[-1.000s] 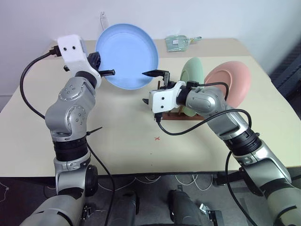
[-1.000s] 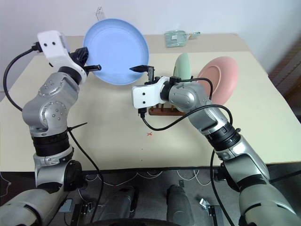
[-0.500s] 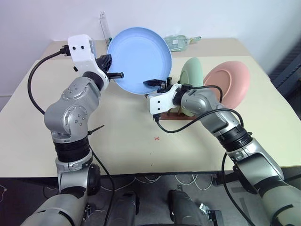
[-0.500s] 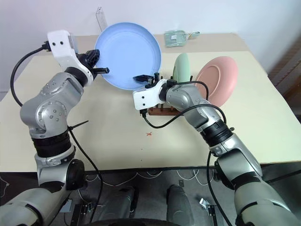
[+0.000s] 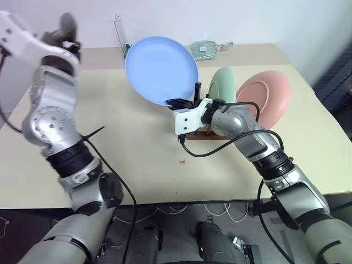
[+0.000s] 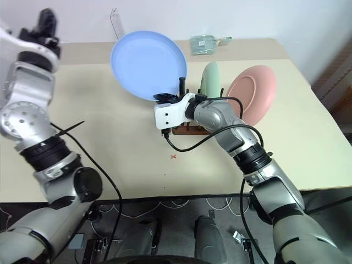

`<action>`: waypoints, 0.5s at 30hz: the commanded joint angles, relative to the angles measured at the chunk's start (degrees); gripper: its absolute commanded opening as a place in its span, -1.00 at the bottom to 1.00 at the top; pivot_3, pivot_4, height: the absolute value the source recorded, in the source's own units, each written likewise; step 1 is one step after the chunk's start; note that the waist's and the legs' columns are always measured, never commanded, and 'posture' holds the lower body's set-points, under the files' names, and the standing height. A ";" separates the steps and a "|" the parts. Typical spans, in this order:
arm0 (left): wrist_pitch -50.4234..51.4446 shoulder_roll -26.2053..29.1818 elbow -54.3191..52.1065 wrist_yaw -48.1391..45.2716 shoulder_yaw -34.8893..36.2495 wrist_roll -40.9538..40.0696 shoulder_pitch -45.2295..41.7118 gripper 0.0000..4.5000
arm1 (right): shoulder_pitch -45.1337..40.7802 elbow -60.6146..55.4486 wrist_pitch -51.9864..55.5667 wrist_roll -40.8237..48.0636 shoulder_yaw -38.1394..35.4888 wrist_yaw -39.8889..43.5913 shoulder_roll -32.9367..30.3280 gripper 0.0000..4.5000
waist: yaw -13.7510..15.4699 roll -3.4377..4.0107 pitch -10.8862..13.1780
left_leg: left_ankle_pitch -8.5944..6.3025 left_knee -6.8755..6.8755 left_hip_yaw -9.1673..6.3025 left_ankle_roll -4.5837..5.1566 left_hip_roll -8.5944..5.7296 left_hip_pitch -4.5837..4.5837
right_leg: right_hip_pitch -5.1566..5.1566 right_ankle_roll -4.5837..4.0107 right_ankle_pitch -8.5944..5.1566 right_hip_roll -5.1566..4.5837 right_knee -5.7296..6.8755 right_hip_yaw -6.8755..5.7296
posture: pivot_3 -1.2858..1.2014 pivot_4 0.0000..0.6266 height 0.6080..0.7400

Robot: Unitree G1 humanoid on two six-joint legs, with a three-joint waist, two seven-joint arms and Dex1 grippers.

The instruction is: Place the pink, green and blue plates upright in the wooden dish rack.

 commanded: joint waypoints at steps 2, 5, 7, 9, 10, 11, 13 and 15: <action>-9.78 12.17 5.04 -11.28 -2.47 7.55 8.83 0.30 | 0.49 -13.45 13.93 21.75 -11.42 4.08 7.39 -1.00 | -0.48 0.04 0.03 | 0.00 -0.01 0.00 0.00 0.00 -0.01 | 0.00 -0.01 0.01 0.02 -0.01 0.01 | 0.03 -0.52 1.00; -14.14 16.75 6.65 -23.49 -8.55 9.23 18.36 0.30 | 2.07 -22.12 26.38 34.34 -16.63 6.79 9.62 -1.00 | -0.77 0.04 0.03 | 0.00 -0.10 -0.03 0.01 0.00 -0.03 | -0.10 -0.04 0.02 0.02 0.04 0.03 | 0.03 -0.52 1.00; -15.14 16.79 4.25 -31.69 -12.54 7.53 24.41 0.30 | 2.85 -26.76 35.77 42.08 -20.53 4.93 11.12 -1.00 | -0.02 0.04 0.03 | -0.07 -0.06 -0.12 0.12 -0.02 -0.03 | 0.02 -0.04 0.01 -0.01 -0.02 -0.01 | 0.03 -0.52 1.00; -14.08 16.70 0.01 -39.54 -16.72 4.67 30.49 0.30 | 4.19 -31.13 43.88 48.69 -23.62 2.77 12.14 -1.00 | 0.63 0.01 0.01 | -0.17 -0.05 -0.13 0.30 -0.01 -0.03 | 0.06 -0.11 0.05 -0.02 -0.06 -0.03 | 0.03 -0.52 1.00; -14.37 16.86 -2.09 -42.71 -18.84 4.22 33.32 0.30 | 5.01 -33.14 47.72 51.54 -24.86 1.28 12.67 -1.00 | 0.73 0.02 0.02 | -0.18 -0.04 -0.13 0.32 -0.02 -0.03 | 0.04 -0.12 0.05 -0.04 -0.05 -0.03 | 0.03 -0.52 1.00; -13.80 17.08 -3.93 -44.98 -20.71 3.68 35.52 0.30 | 5.80 -34.75 51.11 54.06 -26.00 -0.53 13.34 -1.00 | 0.67 0.02 0.02 | -0.19 -0.05 -0.14 0.33 -0.02 -0.06 | 0.03 -0.14 0.06 -0.05 -0.04 -0.02 | 0.03 -0.52 1.00; -12.97 17.70 -6.73 -47.59 -23.82 3.74 38.33 0.30 | 6.88 -36.75 56.09 57.65 -27.85 -4.23 14.58 -1.00 | 0.53 0.06 0.04 | -0.19 -0.08 -0.13 0.33 0.01 -0.07 | -0.06 -0.19 0.09 -0.05 -0.02 -0.02 | 0.03 -0.52 1.00; -13.25 18.20 -8.01 -49.72 -25.80 4.19 39.78 0.30 | 7.38 -37.81 59.99 60.27 -29.46 -7.93 15.73 -1.00 | 0.38 0.12 0.06 | -0.19 -0.14 -0.12 0.32 0.03 -0.07 | -0.14 -0.23 0.10 -0.03 0.02 -0.02 | 0.03 -0.52 1.00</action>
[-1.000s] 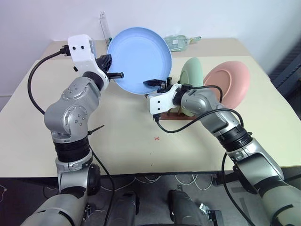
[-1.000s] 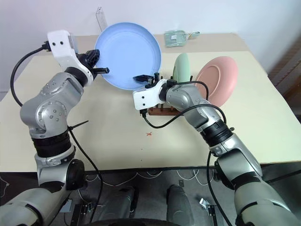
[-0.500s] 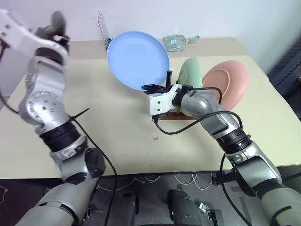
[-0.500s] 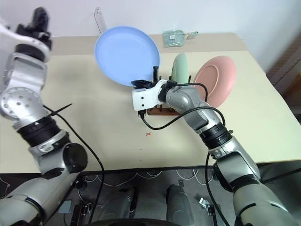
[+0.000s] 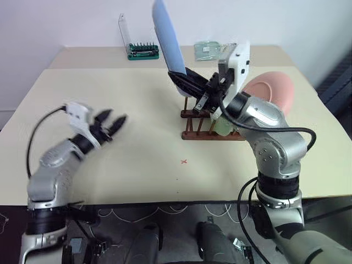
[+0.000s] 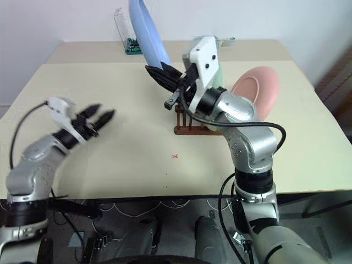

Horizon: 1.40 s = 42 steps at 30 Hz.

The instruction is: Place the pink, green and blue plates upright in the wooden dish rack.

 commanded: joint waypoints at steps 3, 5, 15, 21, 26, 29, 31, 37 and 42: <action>-0.39 2.05 -5.56 -6.78 -4.53 -0.43 1.92 0.30 | 1.32 -5.25 8.69 8.29 -5.63 -9.86 3.30 -1.00 | -0.32 0.15 -0.02 | 0.03 -0.14 0.09 -0.04 0.04 0.01 | -0.13 -0.05 0.04 0.02 0.02 0.02 | 0.03 -0.52 1.00; -0.38 2.00 -6.19 -8.77 -6.53 -0.58 2.17 0.30 | 2.00 -4.92 10.00 9.79 -7.50 -12.91 4.35 -1.00 | -0.26 0.20 -0.04 | 0.04 -0.22 0.10 -0.04 0.06 0.03 | -0.14 -0.05 0.03 0.04 0.01 0.02 | 0.03 -0.52 1.00; -0.84 1.50 -6.46 -10.16 -8.00 -0.06 1.36 0.30 | 2.74 -1.94 14.53 17.99 -12.12 -21.32 6.13 -1.00 | -0.25 0.22 -0.03 | 0.06 -0.23 0.12 -0.05 0.05 -0.02 | -0.21 -0.04 0.04 0.04 0.03 0.03 | 0.03 -0.52 1.00; -0.56 0.84 -7.09 -9.49 -8.25 0.15 1.17 0.30 | 3.55 -0.21 17.55 22.49 -13.33 -25.68 7.16 -1.00 | -0.32 0.22 -0.03 | 0.06 -0.23 0.13 -0.05 0.05 -0.02 | -0.21 -0.04 0.04 0.04 0.03 0.03 | 0.03 -0.52 1.00; -0.48 0.60 -7.29 -9.06 -8.17 0.16 1.09 0.34 | 3.40 0.34 18.18 24.17 -13.10 -27.50 6.20 -0.35 | -0.29 0.22 -0.03 | 0.06 -0.23 0.13 -0.05 0.06 -0.02 | -0.22 -0.04 0.04 0.05 0.05 0.03 | 0.03 -0.52 1.00; -0.41 0.49 -7.42 -8.77 -8.24 0.06 1.07 0.34 | 3.29 -0.19 17.79 24.10 -11.99 -27.31 4.96 0.27 | -0.28 0.22 -0.03 | 0.06 -0.23 0.13 -0.05 0.06 -0.03 | -0.21 -0.04 0.04 0.05 0.04 0.03 | 0.03 -0.52 1.00; -0.31 0.38 -7.50 -8.61 -8.32 0.01 1.06 0.34 | 3.22 -0.73 17.39 23.72 -10.97 -26.89 3.82 0.72 | -0.29 0.22 -0.03 | 0.06 -0.23 0.13 -0.05 0.06 -0.02 | -0.21 -0.04 0.04 0.05 0.04 0.03 | 0.03 -0.52 1.00; -0.21 0.10 -7.64 -8.39 -8.56 -0.03 1.05 0.34 | 0.96 -3.71 15.40 20.10 -6.28 -22.32 -5.27 0.72 | -0.25 0.23 -0.03 | 0.06 -0.22 0.14 -0.05 0.06 -0.03 | -0.20 -0.03 0.03 0.05 0.03 0.02 | 0.03 -0.52 1.00; -0.27 -0.32 -7.20 -8.44 -8.90 0.05 0.40 0.34 | -0.11 -7.83 10.56 11.15 -0.36 -12.02 -22.88 0.72 | 0.08 0.23 -0.01 | 0.05 -0.20 0.15 -0.04 0.05 -0.05 | -0.12 0.00 0.01 0.04 -0.07 0.00 | 0.03 -0.52 1.00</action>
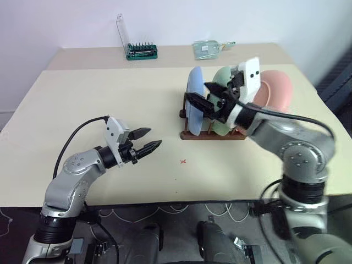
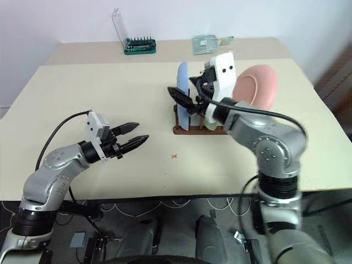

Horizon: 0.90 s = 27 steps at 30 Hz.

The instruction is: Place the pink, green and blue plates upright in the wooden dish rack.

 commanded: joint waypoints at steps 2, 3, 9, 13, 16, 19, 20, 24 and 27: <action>-0.27 -0.44 -1.52 0.12 -0.10 -0.23 -1.41 0.34 | -0.10 -5.47 -5.57 -2.97 0.05 8.79 -8.25 0.72 | 0.07 -0.02 0.01 | -0.02 0.01 0.00 0.03 0.00 0.00 | 0.04 0.02 -0.01 0.00 -0.03 0.00 | 0.03 -0.52 1.00; -0.30 -0.54 -1.41 0.04 -0.29 -0.12 -1.53 0.34 | 0.42 -5.75 -7.31 -3.79 -0.99 10.31 -10.01 0.72 | 0.04 -0.02 0.01 | -0.02 0.02 0.01 0.03 0.00 0.00 | 0.05 0.03 -0.02 -0.01 -0.04 0.00 | 0.03 -0.52 1.00; -0.77 -1.39 0.19 -1.13 -2.07 0.46 -3.12 0.34 | 7.93 8.35 -13.80 -11.09 -18.60 17.02 -26.00 0.14 | 1.63 -0.07 0.05 | -0.07 0.23 0.00 0.13 -0.05 -0.03 | 0.25 0.07 -0.05 -0.05 -0.16 -0.04 | 0.03 -0.52 1.00; -1.31 -1.63 0.96 -2.36 -3.48 0.98 -4.08 0.34 | 14.50 13.24 -18.86 -16.27 -21.87 19.89 -31.36 -0.75 | 1.06 -0.02 0.06 | -0.24 0.33 0.14 0.40 -0.04 0.02 | 0.35 0.13 -0.09 -0.09 -0.23 -0.01 | 0.03 -0.52 1.00; -1.37 -2.03 1.41 -2.97 -4.37 1.21 -4.96 0.34 | 19.95 14.83 -22.55 -20.99 -21.74 22.26 -34.40 -0.98 | 0.39 0.11 0.07 | -0.25 0.34 0.21 0.41 0.01 0.07 | 0.34 0.13 -0.09 -0.08 -0.18 0.00 | 0.03 -0.52 1.00; -1.38 -2.56 1.65 -3.11 -4.85 1.38 -5.70 0.34 | 25.50 16.12 -26.79 -26.17 -18.27 23.91 -35.88 -0.98 | 0.07 0.13 0.09 | -0.24 0.37 0.21 0.41 0.00 0.07 | 0.34 0.14 -0.10 -0.08 -0.16 0.01 | 0.03 -0.52 1.00; -1.37 -2.65 1.87 -3.18 -4.87 1.46 -5.88 0.34 | 25.69 15.88 -27.33 -26.24 -16.93 23.95 -34.75 -0.98 | -0.07 0.14 0.09 | -0.25 0.38 0.22 0.41 0.00 0.07 | 0.34 0.14 -0.10 -0.08 -0.16 0.02 | 0.03 -0.52 1.00; -1.53 -2.79 1.89 -3.39 -4.79 1.78 -5.77 0.34 | 24.29 14.90 -29.39 -27.56 -12.14 23.82 -31.24 -0.98 | -0.10 0.16 0.09 | -0.24 0.42 0.25 0.41 0.03 0.10 | 0.36 0.14 -0.10 -0.08 -0.14 0.06 | 0.03 -0.52 1.00; -1.65 -2.67 1.39 -3.18 -4.35 1.76 -5.11 0.34 | 22.19 13.70 -28.73 -26.10 -11.99 24.27 -29.82 -0.98 | 0.21 0.22 0.13 | -0.24 0.47 0.24 0.41 -0.01 0.05 | 0.35 0.16 -0.11 -0.10 -0.15 0.07 | 0.03 -0.52 1.00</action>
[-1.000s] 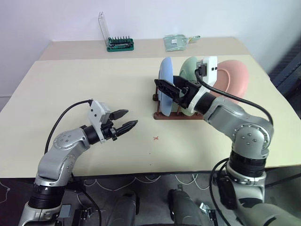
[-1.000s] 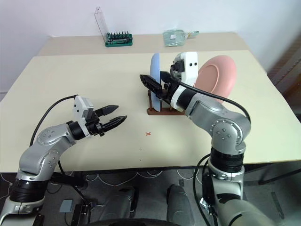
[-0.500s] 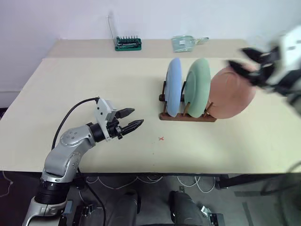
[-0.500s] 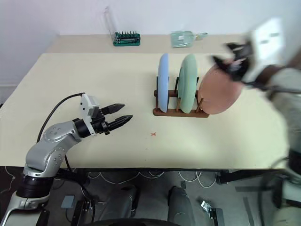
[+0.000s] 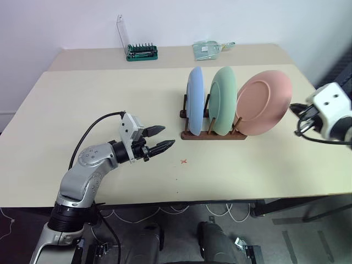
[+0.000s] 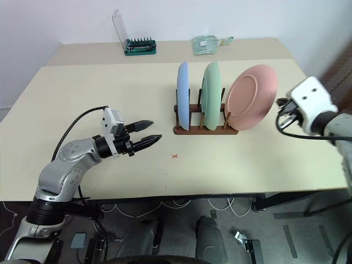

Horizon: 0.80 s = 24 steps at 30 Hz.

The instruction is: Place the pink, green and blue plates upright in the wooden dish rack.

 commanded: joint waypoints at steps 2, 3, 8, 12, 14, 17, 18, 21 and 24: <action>-1.23 0.22 -1.77 -0.19 0.86 -0.09 1.11 0.34 | -3.53 -3.83 -0.21 1.08 -2.09 1.17 0.03 -0.98 | 0.13 0.03 0.02 | 0.00 0.01 -0.02 0.00 -0.02 -0.02 | 0.00 0.00 0.00 -0.02 -0.01 0.00 | 0.03 -0.52 1.00; -1.32 0.24 -2.11 -0.12 0.97 -0.14 1.61 0.34 | -3.52 -4.04 -0.04 0.96 -2.21 1.56 -0.23 -0.98 | 0.15 0.03 0.02 | 0.00 0.00 -0.05 0.00 -0.02 -0.02 | 0.00 0.00 0.00 -0.02 -0.01 0.00 | 0.03 -0.52 1.00; -1.56 -0.20 -2.56 0.36 0.93 -0.14 2.49 0.34 | -2.74 -5.12 0.33 1.60 -3.05 3.87 -0.24 -0.98 | 0.26 0.02 0.03 | 0.00 0.01 -0.06 0.00 -0.03 -0.03 | 0.02 0.01 -0.01 -0.02 -0.02 0.00 | 0.03 -0.52 1.00; -2.08 -0.64 -1.69 0.41 0.89 0.13 2.12 0.34 | -1.19 -2.95 0.03 -0.76 -3.60 2.77 -0.33 -0.98 | 0.22 0.02 0.03 | 0.00 0.01 -0.06 0.00 -0.03 -0.01 | 0.03 0.00 -0.01 -0.02 -0.02 -0.01 | 0.03 -0.52 1.00; -3.12 -0.63 -0.25 0.65 1.67 0.79 1.85 0.34 | 0.24 -1.41 -0.36 -1.54 -4.61 2.32 -0.09 -0.98 | 0.22 0.02 0.03 | 0.00 0.01 -0.06 0.00 -0.03 -0.01 | 0.03 0.00 -0.01 -0.02 -0.02 0.00 | 0.03 -0.52 1.00; -5.28 0.32 4.61 2.07 4.11 2.90 1.09 0.34 | 3.90 1.17 -2.24 -2.08 -6.75 2.47 1.12 -0.98 | 0.33 0.02 0.02 | 0.00 0.00 -0.05 0.00 -0.03 -0.01 | 0.03 0.00 -0.01 -0.01 -0.01 0.00 | 0.03 -0.52 1.00; -5.96 0.51 6.24 2.74 4.58 3.82 0.75 0.34 | 4.95 2.49 -3.53 -2.20 -7.42 2.73 1.53 -0.98 | 0.30 0.00 0.01 | 0.00 0.00 -0.06 0.00 -0.03 0.00 | 0.04 0.00 -0.01 -0.01 -0.01 -0.01 | 0.03 -0.52 1.00; -11.94 3.09 14.75 4.76 7.35 8.48 0.66 0.34 | 8.91 4.17 -8.34 -0.96 -10.08 3.55 4.85 -0.98 | 0.00 0.01 0.00 | 0.00 -0.02 -0.06 0.00 -0.03 0.04 | 0.06 0.01 0.00 0.00 -0.01 -0.01 | 0.03 -0.52 1.00; -14.29 4.25 18.23 5.17 8.41 9.71 0.46 0.34 | 9.97 6.25 -10.90 -0.32 -11.31 4.61 6.12 -0.98 | -0.16 0.07 0.02 | 0.00 -0.04 -0.03 0.00 -0.02 0.07 | 0.04 0.01 0.00 0.01 0.02 0.00 | 0.03 -0.52 1.00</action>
